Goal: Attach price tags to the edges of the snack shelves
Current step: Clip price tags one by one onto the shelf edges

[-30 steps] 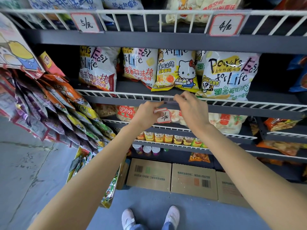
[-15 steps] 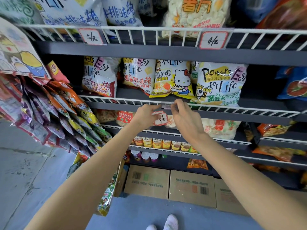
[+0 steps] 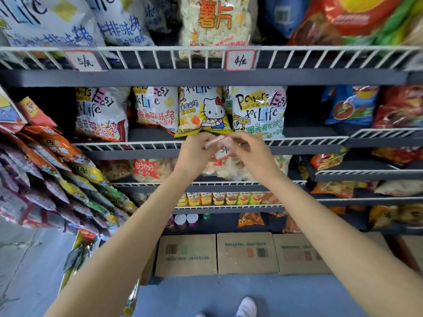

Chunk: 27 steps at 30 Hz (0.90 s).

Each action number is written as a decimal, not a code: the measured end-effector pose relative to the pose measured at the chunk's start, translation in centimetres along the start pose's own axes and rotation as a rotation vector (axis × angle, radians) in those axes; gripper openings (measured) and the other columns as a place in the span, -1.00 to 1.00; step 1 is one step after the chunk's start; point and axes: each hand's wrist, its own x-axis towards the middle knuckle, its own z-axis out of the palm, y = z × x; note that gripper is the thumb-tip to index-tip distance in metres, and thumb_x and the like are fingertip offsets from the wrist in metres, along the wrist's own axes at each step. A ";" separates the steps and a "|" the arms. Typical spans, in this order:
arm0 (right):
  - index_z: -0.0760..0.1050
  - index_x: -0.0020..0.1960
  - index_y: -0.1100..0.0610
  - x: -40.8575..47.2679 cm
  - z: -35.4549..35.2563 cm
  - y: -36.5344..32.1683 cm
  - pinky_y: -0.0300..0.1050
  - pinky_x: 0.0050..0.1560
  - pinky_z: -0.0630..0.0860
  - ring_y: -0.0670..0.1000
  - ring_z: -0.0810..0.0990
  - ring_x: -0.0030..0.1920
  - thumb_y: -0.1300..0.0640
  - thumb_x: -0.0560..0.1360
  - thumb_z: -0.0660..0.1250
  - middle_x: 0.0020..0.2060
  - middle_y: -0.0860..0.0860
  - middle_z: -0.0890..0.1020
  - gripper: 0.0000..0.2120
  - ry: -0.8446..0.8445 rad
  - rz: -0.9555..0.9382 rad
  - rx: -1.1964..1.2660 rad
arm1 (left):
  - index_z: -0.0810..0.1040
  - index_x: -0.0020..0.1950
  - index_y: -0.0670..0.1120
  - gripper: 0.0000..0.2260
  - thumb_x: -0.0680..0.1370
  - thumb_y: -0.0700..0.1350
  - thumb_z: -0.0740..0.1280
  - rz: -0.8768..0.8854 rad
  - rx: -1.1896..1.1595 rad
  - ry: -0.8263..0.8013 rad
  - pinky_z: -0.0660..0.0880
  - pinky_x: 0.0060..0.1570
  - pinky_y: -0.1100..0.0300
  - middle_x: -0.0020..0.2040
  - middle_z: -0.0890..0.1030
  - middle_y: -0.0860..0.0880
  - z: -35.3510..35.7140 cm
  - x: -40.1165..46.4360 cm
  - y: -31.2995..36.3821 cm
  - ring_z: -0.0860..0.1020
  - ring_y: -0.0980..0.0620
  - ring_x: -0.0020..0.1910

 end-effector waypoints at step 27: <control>0.45 0.00 0.10 -9.1 -43.8 19.3 -0.02 -0.03 0.54 0.07 0.56 0.00 0.26 0.54 0.24 0.02 0.09 0.56 -0.90 0.354 0.174 -0.150 | 0.51 0.28 -0.15 -0.72 0.58 -0.14 0.26 0.091 0.067 -0.033 0.42 -0.10 0.36 0.14 0.61 -0.15 41.4 2.3 23.5 0.59 -0.07 0.02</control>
